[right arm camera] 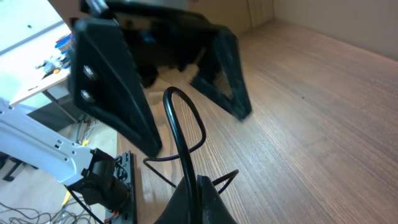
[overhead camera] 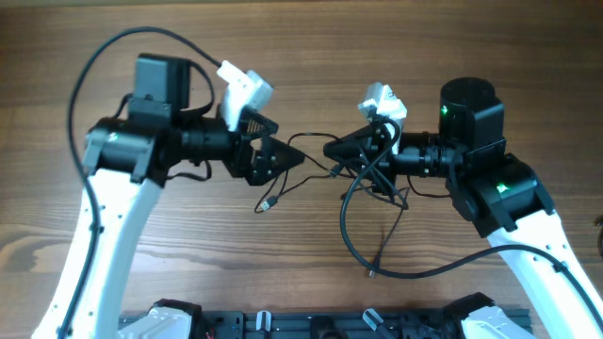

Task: Untangle cables

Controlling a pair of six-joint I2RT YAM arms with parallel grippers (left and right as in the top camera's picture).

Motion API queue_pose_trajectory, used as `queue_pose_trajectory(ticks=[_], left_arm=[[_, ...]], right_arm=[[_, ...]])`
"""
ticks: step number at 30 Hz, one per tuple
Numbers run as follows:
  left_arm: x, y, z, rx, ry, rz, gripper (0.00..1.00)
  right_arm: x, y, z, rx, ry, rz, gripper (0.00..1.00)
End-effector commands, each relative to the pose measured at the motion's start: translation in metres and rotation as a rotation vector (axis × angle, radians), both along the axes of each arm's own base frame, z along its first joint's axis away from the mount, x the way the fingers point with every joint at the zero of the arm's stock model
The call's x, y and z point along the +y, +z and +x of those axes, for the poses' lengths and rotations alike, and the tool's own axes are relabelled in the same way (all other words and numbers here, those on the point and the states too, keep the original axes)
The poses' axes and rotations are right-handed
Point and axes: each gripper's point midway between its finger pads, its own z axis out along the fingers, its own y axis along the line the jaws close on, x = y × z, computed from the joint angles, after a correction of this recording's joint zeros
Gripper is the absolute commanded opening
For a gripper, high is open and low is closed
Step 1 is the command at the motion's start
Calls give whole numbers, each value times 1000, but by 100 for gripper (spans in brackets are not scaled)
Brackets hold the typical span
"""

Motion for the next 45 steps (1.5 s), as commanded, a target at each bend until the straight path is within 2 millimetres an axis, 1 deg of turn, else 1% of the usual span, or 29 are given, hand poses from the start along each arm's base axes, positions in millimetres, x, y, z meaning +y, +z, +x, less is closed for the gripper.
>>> queue_pose_trajectory(ticks=[1,2,3,4,5,6,7,8,13,16,17,18,19,20,21,22,24,25,27,29,31,32,35,37,38,39,41,44,45], left_arm=[[-14,-7,-1,-10,-72,-2,91],[-17,-9,-1,-6,-80,-1,87],[-19,-11,-1,-2,-87,0,69],[-22,-13,-1,1,-95,1,56],[-23,-15,0,4,-99,3,47],[-24,-16,2,1,-100,5,32],[-24,-18,5,-3,-94,15,13],[-23,-21,7,-7,-87,27,4],[-7,-39,24,-13,20,160,4],[22,-52,49,32,224,271,4],[34,-56,57,52,304,300,4],[47,-58,65,74,380,321,4],[59,-60,70,94,443,332,4],[70,-60,74,114,491,332,4],[78,-60,77,132,528,325,4],[87,-60,79,150,563,316,4],[101,-58,81,172,612,298,4],[105,-56,81,181,620,283,4],[104,-50,78,196,608,237,4],[95,-43,74,190,555,188,4],[80,-33,67,160,455,127,4],[67,-24,60,137,371,72,4],[38,2,40,57,151,-82,4],[24,22,25,-3,19,-193,4],[19,35,18,-38,-43,-261,4],[17,42,14,-54,-73,-300,4],[15,66,5,-114,-141,-397,4],[20,95,-7,-214,-205,-482,4],[23,101,-9,-234,-205,-486,4]], right_arm=[[2,-1,-3,13,22,11,4],[2,-1,-3,13,22,11,4],[2,-1,-3,13,22,11,4],[2,-1,-3,14,22,11,4],[2,-1,-3,15,22,11,4],[2,-1,-3,14,22,11,4],[2,-1,-3,16,22,11,4],[2,-1,-3,16,22,11,4],[-1,-7,-1,38,-1,-12,4],[-8,-21,8,62,-82,-75,4],[-12,-28,13,72,-125,-109,8],[-18,-36,18,84,-170,-146,21],[-24,-44,22,100,-218,-184,48],[-31,-52,27,129,-278,-221,86],[-40,-60,32,159,-346,-259,99],[-48,-67,37,180,-406,-295,99],[-60,-76,41,189,-473,-353,100],[-64,-79,42,192,-495,-372,100],[-68,-82,42,214,-522,-380,99],[-65,-82,41,221,-505,-371,100],[-58,-81,36,229,-455,-351,100],[-52,-81,32,235,-411,-338,100],[-38,-83,22,229,-287,-318,100],[-33,-89,19,246,-237,-317,100],[-32,-93,19,256,-230,-326,100],[-32,-97,20,262,-226,-333,100],[-32,-108,21,292,-220,-354,100],[-31,-121,24,334,-214,-376,100],[-30,-125,25,346,-213,-382,100]])
